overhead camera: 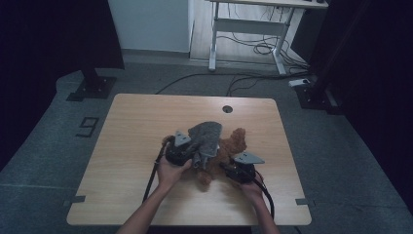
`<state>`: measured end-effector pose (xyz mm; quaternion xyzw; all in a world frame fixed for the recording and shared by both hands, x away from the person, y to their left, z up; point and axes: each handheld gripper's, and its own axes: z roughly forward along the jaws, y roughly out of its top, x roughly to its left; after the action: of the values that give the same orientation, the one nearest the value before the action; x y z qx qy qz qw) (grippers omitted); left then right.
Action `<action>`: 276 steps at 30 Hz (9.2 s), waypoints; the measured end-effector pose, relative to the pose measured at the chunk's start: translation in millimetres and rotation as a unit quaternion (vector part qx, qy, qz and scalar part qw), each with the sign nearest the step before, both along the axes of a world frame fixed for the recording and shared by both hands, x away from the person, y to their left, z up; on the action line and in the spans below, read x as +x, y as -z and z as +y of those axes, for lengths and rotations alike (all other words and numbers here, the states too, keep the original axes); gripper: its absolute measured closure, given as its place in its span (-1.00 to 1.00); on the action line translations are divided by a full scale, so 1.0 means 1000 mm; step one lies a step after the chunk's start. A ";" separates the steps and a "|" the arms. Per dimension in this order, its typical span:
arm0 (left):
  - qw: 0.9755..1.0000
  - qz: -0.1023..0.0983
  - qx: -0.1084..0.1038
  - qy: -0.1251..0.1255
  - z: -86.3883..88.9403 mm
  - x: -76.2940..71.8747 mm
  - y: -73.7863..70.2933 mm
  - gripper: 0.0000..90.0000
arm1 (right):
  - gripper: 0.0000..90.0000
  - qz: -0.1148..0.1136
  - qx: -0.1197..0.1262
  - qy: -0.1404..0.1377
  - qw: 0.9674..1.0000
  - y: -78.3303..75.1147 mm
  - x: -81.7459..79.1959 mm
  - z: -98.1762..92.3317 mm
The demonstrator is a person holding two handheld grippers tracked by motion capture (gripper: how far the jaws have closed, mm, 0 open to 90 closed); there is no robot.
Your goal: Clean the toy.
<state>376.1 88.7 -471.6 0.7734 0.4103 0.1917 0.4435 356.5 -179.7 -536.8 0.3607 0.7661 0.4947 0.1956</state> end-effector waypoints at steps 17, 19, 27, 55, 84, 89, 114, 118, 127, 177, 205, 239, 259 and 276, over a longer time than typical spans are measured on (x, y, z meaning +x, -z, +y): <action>0.998 -0.002 -0.035 -0.061 0.086 -0.010 0.010 0.73 | 0.38 -0.001 0.007 -0.001 1.000 0.002 0.000 -0.002; 0.997 -0.001 -0.022 -0.070 0.092 -0.013 0.017 0.73 | 0.38 0.000 0.008 -0.002 1.000 0.002 0.001 -0.002; 0.994 0.063 0.012 -0.091 0.113 -0.011 0.054 0.74 | 0.38 0.001 0.009 0.001 1.000 0.002 0.001 -0.002; 0.997 -0.018 0.020 0.077 -0.085 0.000 -0.008 0.75 | 0.38 0.003 0.012 0.005 1.000 0.003 0.001 -0.003; 0.998 0.010 -0.039 -0.050 0.074 0.004 0.000 0.74 | 0.39 0.005 0.022 0.003 1.000 0.004 0.001 -0.003; 0.996 0.025 -0.057 -0.071 0.095 0.002 0.013 0.74 | 0.39 0.005 0.024 0.003 1.000 0.005 0.002 -0.003; 0.998 0.022 -0.017 -0.063 0.097 -0.010 -0.006 0.75 | 0.40 0.013 0.033 0.009 0.999 0.006 0.005 -0.006; 0.999 0.002 -0.026 -0.036 0.076 -0.007 -0.031 0.75 | 0.40 0.009 0.029 0.009 1.000 0.006 0.004 -0.005; 0.999 0.022 0.018 -0.016 0.014 0.032 -0.032 0.74 | 0.41 -0.002 0.021 0.012 1.000 0.007 0.005 -0.003; 0.998 -0.023 -0.055 0.025 0.037 -0.043 0.019 0.79 | 0.40 0.019 -0.014 -0.011 1.000 -0.001 0.001 0.005; 0.996 0.028 -0.087 0.016 0.037 -0.027 0.002 0.73 | 0.54 -0.022 -0.008 -0.011 1.000 0.010 -0.010 0.002; 0.995 0.051 -0.020 -0.085 0.130 -0.044 0.035 0.77 | 0.54 -0.015 0.004 -0.011 1.000 0.011 -0.008 -0.001; 0.999 -0.030 0.006 0.042 -0.012 -0.030 -0.046 0.77 | 0.54 -0.013 0.006 -0.010 1.000 0.011 -0.007 -0.002; 0.998 0.011 -0.050 -0.033 0.091 -0.035 -0.011 0.76 | 0.54 -0.017 0.003 -0.014 1.000 0.011 -0.007 -0.001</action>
<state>341.2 179.2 -461.0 0.7383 0.4499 0.1772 0.4703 349.1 -180.6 -547.8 0.3417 0.7663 0.5058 0.2003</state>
